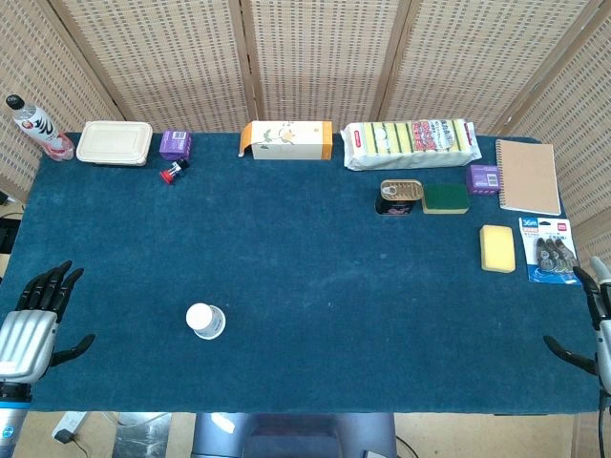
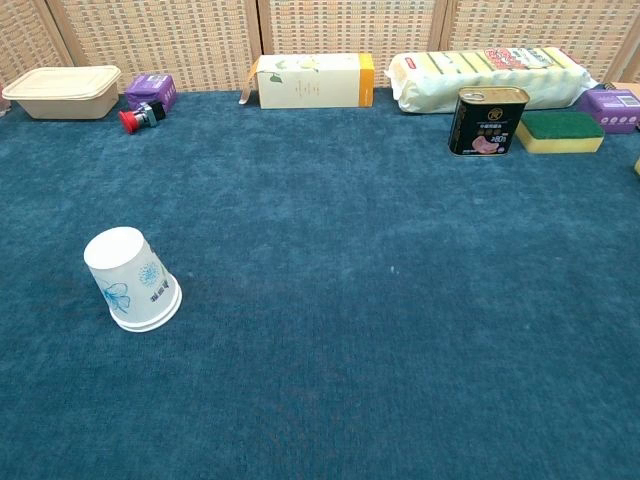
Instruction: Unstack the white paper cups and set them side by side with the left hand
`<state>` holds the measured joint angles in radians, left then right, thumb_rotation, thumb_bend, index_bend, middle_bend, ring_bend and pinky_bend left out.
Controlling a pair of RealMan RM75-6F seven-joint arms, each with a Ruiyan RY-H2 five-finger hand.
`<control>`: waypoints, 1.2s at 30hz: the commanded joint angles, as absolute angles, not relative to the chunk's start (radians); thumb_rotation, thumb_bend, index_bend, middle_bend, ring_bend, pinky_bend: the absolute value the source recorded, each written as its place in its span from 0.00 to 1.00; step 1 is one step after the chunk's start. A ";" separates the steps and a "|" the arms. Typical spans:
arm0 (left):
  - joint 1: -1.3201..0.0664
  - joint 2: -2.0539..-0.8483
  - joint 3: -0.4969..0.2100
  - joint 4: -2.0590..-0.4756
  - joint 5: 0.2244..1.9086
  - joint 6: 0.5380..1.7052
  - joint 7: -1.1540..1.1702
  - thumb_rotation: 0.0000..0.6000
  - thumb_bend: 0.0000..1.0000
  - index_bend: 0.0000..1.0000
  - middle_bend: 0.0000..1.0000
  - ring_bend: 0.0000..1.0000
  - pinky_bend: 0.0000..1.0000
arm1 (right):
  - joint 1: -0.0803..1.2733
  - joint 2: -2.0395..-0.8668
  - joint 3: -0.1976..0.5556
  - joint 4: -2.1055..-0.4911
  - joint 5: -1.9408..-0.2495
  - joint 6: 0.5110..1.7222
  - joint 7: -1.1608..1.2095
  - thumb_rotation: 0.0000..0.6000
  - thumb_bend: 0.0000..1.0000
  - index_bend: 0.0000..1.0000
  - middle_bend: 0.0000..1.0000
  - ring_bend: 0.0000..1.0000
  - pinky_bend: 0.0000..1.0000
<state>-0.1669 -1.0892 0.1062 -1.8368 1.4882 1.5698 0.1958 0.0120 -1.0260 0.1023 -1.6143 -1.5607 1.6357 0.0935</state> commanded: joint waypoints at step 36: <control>-0.538 -1.172 -0.048 -2.094 0.972 1.051 0.635 1.00 0.18 0.04 0.00 0.00 0.06 | 0.011 -0.998 0.101 -1.645 -1.545 1.620 0.140 1.00 0.08 0.08 0.00 0.00 0.00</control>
